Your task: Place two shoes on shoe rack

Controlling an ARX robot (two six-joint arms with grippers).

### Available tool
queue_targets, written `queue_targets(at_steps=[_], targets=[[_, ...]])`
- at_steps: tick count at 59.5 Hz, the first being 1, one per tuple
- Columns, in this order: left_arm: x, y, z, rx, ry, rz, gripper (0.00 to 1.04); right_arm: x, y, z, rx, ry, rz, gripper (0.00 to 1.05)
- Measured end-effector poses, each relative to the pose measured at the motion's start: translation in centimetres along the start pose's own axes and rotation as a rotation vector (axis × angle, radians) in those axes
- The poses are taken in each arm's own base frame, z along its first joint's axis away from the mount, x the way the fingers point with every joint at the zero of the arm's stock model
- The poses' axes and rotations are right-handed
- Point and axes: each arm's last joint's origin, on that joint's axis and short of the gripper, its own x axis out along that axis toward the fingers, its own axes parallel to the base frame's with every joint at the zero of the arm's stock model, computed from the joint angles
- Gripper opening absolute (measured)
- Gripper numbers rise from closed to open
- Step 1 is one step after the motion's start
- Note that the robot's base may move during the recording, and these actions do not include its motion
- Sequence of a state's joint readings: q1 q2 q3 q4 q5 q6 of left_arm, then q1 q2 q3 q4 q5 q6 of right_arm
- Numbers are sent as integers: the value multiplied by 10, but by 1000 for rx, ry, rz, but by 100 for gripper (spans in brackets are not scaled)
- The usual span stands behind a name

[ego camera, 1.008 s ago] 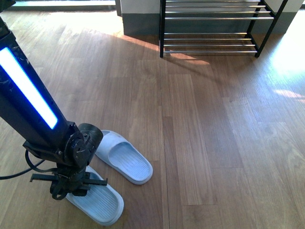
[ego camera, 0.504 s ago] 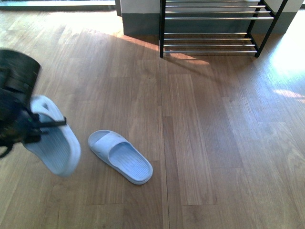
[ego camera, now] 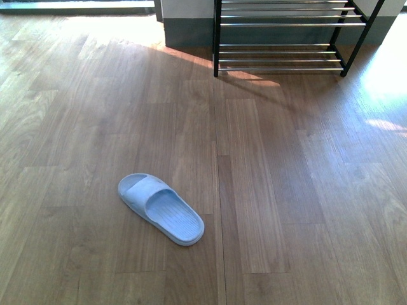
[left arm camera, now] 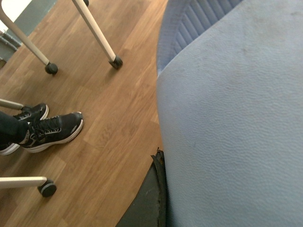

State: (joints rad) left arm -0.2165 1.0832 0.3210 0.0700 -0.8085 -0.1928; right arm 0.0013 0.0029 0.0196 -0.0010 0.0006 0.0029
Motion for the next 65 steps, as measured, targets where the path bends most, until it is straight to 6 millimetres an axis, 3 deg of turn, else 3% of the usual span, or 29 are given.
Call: queue_targets(at_steps=[9, 57, 65], targets=[[-8, 7, 6, -40, -50, -1, 2, 0, 0, 0, 0, 0, -2, 96], [-8, 6, 3, -24, -44, -7, 2, 0, 0, 0, 0, 0, 4, 96], [-8, 6, 3, -24, -44, -7, 2, 20, 5, -13, -72, 205, 334, 96]])
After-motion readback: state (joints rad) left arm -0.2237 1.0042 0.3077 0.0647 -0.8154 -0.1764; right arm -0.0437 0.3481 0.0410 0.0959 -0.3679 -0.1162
